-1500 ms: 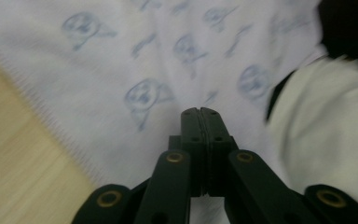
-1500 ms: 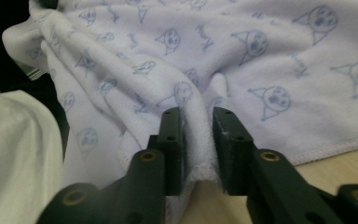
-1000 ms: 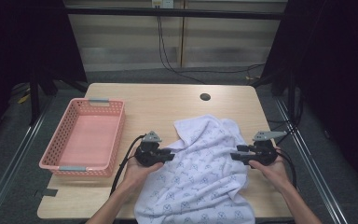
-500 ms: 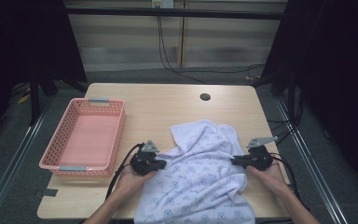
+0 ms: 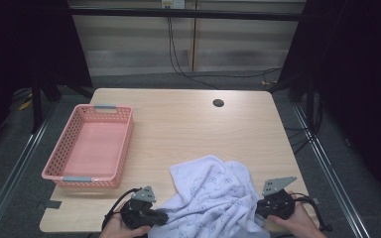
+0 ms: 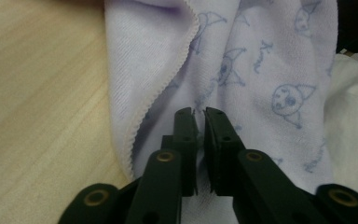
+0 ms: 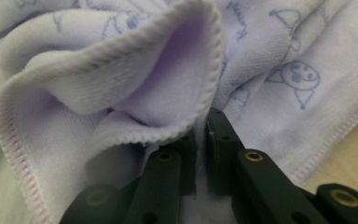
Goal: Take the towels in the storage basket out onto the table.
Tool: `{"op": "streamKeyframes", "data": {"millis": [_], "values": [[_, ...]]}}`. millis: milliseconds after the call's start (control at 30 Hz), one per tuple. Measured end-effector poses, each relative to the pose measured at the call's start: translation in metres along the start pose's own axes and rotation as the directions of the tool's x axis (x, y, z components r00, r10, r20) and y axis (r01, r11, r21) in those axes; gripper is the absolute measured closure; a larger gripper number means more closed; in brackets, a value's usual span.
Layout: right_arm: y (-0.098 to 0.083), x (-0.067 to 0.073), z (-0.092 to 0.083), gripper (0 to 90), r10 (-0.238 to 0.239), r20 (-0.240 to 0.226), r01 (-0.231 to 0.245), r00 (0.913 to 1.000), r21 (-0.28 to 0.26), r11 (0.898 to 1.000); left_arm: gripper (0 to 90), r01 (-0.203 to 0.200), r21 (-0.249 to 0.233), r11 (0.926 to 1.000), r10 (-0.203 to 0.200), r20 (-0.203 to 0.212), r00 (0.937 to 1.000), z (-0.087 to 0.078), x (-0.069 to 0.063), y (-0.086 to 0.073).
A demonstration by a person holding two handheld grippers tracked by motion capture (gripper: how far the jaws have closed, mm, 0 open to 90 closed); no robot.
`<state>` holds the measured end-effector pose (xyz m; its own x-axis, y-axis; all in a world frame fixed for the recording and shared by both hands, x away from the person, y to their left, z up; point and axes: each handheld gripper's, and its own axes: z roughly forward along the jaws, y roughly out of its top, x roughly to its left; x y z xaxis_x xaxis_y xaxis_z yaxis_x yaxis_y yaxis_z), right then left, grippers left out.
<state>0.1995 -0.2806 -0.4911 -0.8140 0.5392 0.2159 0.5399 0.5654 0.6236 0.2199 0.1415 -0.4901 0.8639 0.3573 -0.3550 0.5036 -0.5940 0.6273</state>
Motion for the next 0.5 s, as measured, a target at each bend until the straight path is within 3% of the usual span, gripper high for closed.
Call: {"op": "streamKeyframes", "data": {"millis": [33, 67, 133, 267, 367, 400, 500], "values": [[0.0, 0.0, 0.0, 82.4, 0.0, 0.0, 0.0, 1.0, 0.0, 1.0, 80.8, 0.0, 0.0, 1.0, 0.0, 0.0, 1.0, 0.0, 0.0, 0.0], [0.0, -0.003, -0.003, 75.2, 0.019, -0.005, -0.019, 0.9998, -0.038, 0.999, 80.3, 0.004, -0.046, 0.9989, -0.004, -0.008, 1.0, -0.001, 0.004, 0.008], [0.002, -0.007, -0.005, 71.1, 0.031, 0.008, -0.03, 0.9995, -0.068, 0.997, 78.9, -0.004, -0.07, 0.9975, 0.002, -0.016, 0.9999, -0.001, 0.007, 0.014], [0.015, -0.032, -0.018, 58.3, 0.099, 0.077, -0.084, 0.992, -0.187, 0.979, 72.7, 0.023, -0.153, 0.988, -0.031, -0.047, 0.9984, 0.007, 0.028, 0.041], [0.033, -0.055, -0.016, 57.1, 0.121, 0.139, -0.09, 0.9829, -0.21, 0.974, 69.4, 0.058, -0.186, 0.9808, -0.079, -0.11, 0.9907, 0.016, 0.048, 0.057], [0.044, -0.072, -0.008, 56.6, 0.131, 0.161, -0.096, 0.9783, -0.209, 0.973, 68.9, 0.077, -0.196, 0.9775, -0.106, -0.143, 0.9841, 0.021, 0.061, 0.066], [0.053, -0.085, 0.003, 55.3, 0.14, 0.179, -0.104, 0.9739, -0.195, 0.975, 67.3, 0.08, -0.209, 0.9747, -0.112, -0.147, 0.9827, 0.025, 0.071, 0.071]]}}
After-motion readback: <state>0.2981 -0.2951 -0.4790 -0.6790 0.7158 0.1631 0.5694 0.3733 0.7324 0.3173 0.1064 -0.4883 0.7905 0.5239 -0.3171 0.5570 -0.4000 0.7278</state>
